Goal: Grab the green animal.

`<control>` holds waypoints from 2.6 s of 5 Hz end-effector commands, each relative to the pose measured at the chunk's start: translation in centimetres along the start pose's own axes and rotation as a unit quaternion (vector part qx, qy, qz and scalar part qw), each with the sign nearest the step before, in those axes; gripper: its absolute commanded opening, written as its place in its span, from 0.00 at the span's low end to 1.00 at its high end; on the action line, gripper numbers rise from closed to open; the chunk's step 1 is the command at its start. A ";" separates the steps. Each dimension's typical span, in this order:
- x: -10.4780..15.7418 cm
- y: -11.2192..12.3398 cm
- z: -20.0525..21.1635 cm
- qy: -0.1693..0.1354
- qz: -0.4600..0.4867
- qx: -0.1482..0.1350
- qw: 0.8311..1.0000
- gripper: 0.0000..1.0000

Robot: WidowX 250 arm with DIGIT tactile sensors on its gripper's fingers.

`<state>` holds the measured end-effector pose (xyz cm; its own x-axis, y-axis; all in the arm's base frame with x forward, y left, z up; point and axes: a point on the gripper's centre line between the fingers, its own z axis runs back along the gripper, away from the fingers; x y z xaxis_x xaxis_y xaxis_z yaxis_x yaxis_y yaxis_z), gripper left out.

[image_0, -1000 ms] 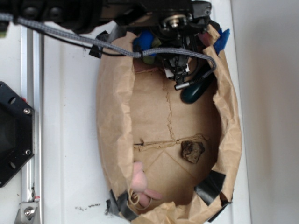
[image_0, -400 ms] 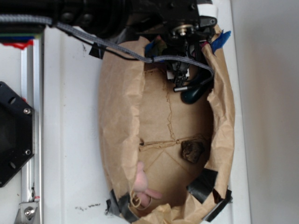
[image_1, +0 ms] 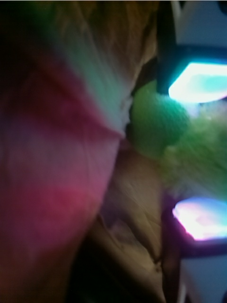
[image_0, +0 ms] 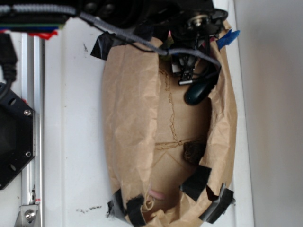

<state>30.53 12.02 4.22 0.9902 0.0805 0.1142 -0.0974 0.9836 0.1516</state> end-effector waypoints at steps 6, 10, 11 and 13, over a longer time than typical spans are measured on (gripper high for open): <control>-1.6 -3.6 8.7 -0.078 -0.065 -0.062 0.993 0.00; -2.2 -1.9 5.2 -0.054 -0.037 -0.024 0.998 1.00; -1.9 -1.6 4.9 -0.054 -0.030 -0.019 0.998 1.00; -1.5 0.0 2.6 -0.034 -0.026 -0.005 0.999 1.00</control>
<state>28.28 10.32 4.88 0.9931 0.0086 0.1168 -0.0240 0.9911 0.1312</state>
